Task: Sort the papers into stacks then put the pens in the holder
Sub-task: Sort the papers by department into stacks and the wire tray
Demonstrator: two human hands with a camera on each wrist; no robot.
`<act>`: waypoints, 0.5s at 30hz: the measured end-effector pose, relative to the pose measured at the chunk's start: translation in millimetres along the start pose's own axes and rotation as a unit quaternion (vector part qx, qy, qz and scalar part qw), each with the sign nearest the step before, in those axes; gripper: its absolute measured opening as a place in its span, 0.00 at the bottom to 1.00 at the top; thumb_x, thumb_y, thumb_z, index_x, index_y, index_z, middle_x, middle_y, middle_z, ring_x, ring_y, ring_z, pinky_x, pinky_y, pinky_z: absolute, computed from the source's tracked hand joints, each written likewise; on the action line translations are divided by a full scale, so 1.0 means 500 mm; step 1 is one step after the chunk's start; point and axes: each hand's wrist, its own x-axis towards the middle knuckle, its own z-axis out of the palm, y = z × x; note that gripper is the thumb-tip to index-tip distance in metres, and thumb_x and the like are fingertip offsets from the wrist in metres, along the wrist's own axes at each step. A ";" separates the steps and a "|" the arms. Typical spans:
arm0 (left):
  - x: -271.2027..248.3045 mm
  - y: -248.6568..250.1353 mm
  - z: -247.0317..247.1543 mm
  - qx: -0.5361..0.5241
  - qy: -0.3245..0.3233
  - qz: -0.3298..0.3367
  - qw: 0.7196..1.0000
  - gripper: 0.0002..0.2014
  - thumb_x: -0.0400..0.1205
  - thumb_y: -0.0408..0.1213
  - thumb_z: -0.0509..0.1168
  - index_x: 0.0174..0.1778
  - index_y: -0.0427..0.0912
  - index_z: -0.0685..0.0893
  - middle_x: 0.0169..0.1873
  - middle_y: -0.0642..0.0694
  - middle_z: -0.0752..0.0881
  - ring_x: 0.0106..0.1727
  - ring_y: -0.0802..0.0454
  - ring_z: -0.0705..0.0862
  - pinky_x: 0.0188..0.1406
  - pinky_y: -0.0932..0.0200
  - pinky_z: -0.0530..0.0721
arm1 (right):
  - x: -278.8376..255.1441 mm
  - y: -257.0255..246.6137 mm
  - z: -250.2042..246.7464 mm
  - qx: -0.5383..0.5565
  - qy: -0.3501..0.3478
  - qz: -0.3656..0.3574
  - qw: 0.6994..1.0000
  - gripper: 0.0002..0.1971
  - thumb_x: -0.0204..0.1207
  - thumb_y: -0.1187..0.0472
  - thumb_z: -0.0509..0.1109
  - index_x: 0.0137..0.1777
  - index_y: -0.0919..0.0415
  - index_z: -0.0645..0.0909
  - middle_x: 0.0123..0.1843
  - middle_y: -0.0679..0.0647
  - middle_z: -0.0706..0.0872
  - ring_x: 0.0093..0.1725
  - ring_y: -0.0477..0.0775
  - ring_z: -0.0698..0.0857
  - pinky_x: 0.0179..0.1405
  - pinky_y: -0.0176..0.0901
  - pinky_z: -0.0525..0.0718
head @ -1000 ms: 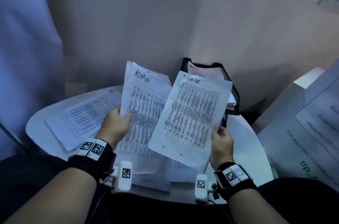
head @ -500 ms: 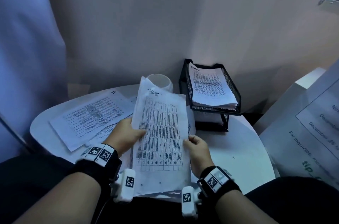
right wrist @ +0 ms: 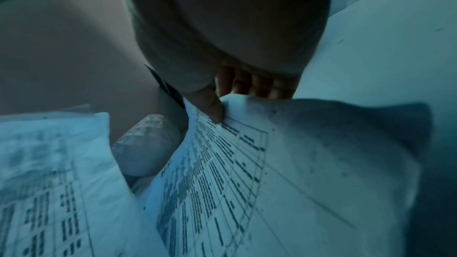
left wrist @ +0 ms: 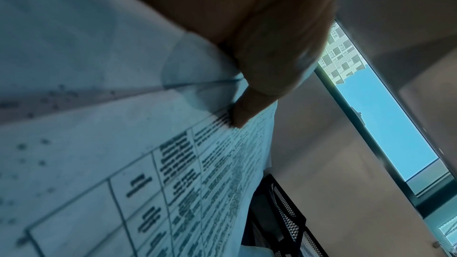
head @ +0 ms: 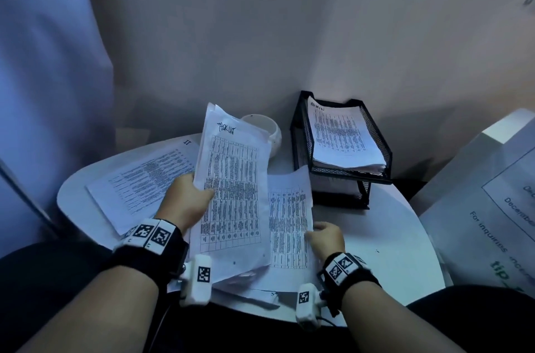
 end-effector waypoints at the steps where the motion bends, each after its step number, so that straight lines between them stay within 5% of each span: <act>1: 0.001 -0.001 -0.001 0.001 0.000 -0.003 1.000 0.06 0.83 0.33 0.72 0.42 0.46 0.84 0.41 0.39 0.90 0.43 0.37 0.90 0.48 0.44 0.90 | -0.007 -0.008 -0.005 -0.026 0.004 -0.035 0.999 0.07 0.77 0.59 0.75 0.53 0.57 0.90 0.49 0.53 0.93 0.47 0.57 0.90 0.53 0.49 0.89; 3: 0.002 0.000 -0.003 0.012 0.012 -0.004 1.000 0.07 0.83 0.34 0.72 0.40 0.47 0.83 0.40 0.40 0.90 0.43 0.37 0.89 0.47 0.44 0.90 | -0.024 -0.027 -0.024 -0.047 0.024 -0.118 0.992 0.07 0.80 0.61 0.70 0.40 0.55 0.85 0.37 0.50 0.90 0.38 0.56 0.87 0.40 0.48 0.87; 7: 0.002 0.001 -0.009 0.049 0.054 0.012 0.997 0.08 0.85 0.34 0.67 0.39 0.47 0.81 0.34 0.44 0.85 0.37 0.41 0.84 0.33 0.55 0.77 | -0.056 -0.059 -0.094 0.025 0.100 -0.222 0.970 0.08 0.80 0.68 0.66 0.41 0.57 0.81 0.35 0.51 0.86 0.32 0.50 0.82 0.30 0.43 0.76; 11: -0.006 0.010 -0.008 0.047 0.059 0.033 0.997 0.05 0.86 0.33 0.66 0.45 0.46 0.81 0.35 0.42 0.86 0.37 0.38 0.85 0.35 0.52 0.78 | -0.035 -0.066 -0.151 0.237 0.089 -0.171 0.952 0.04 0.83 0.66 0.72 0.46 0.60 0.84 0.40 0.57 0.88 0.39 0.56 0.83 0.40 0.46 0.81; 15: -0.014 0.019 0.005 -0.020 0.039 0.049 0.998 0.05 0.85 0.31 0.67 0.43 0.39 0.82 0.37 0.34 0.87 0.35 0.38 0.84 0.35 0.52 0.80 | -0.044 -0.061 -0.166 0.355 -0.001 -0.086 0.931 0.05 0.83 0.72 0.68 0.52 0.65 0.84 0.50 0.66 0.90 0.46 0.61 0.88 0.45 0.52 0.90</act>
